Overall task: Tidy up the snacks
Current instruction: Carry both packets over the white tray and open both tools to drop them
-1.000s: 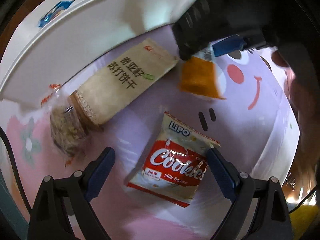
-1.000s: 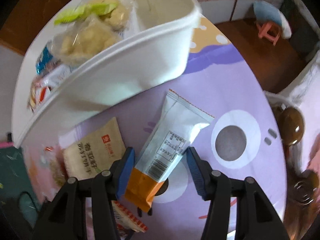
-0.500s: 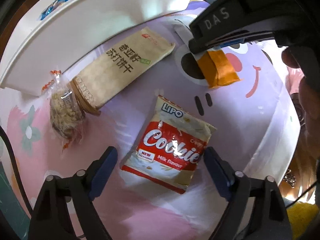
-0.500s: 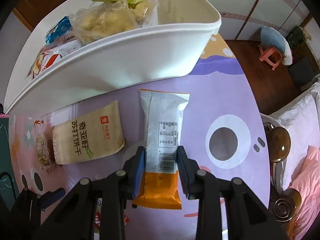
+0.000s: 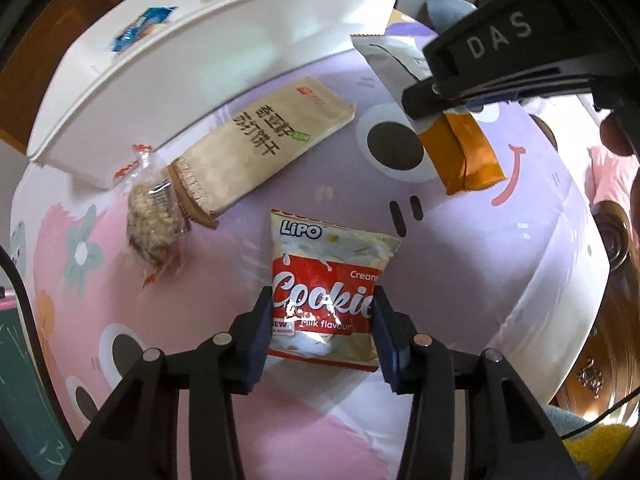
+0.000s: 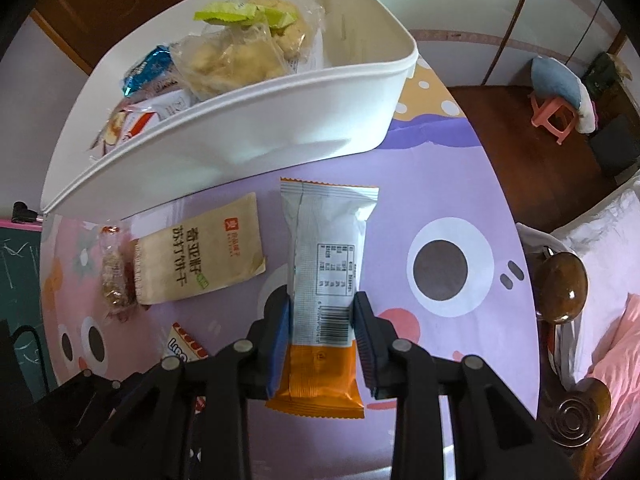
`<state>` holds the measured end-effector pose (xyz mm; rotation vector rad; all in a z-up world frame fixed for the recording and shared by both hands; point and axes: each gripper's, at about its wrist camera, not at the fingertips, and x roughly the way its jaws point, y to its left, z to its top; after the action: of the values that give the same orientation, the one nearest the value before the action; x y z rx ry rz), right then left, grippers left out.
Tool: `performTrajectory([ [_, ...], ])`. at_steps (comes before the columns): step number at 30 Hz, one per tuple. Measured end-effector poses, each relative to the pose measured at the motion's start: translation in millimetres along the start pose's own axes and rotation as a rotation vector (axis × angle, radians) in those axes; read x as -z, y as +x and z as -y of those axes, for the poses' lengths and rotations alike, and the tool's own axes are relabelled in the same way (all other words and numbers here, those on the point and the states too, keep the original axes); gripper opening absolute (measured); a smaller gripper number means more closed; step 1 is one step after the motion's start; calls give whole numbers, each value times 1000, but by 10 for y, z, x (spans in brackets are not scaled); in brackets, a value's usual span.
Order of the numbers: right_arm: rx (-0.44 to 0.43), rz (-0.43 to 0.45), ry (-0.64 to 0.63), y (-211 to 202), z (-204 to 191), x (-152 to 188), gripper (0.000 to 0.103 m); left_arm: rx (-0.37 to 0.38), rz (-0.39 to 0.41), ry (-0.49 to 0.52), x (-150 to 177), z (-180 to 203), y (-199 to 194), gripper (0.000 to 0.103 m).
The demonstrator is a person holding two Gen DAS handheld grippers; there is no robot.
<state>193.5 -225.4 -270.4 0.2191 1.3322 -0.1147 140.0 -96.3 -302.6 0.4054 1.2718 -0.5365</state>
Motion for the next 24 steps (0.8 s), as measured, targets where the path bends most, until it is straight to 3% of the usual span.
performTrajectory([
  [11,-81,54,-3,-377,0,78,31,-65,84,-135,68,21,-600,44],
  [16,-131,107,-32,-720,-82,122,31,-105,132,-233,43,-155,-1062,44],
  [24,-195,209,-94,-1274,-172,20,31,-150,282,-375,-35,-566,-1836,44],
])
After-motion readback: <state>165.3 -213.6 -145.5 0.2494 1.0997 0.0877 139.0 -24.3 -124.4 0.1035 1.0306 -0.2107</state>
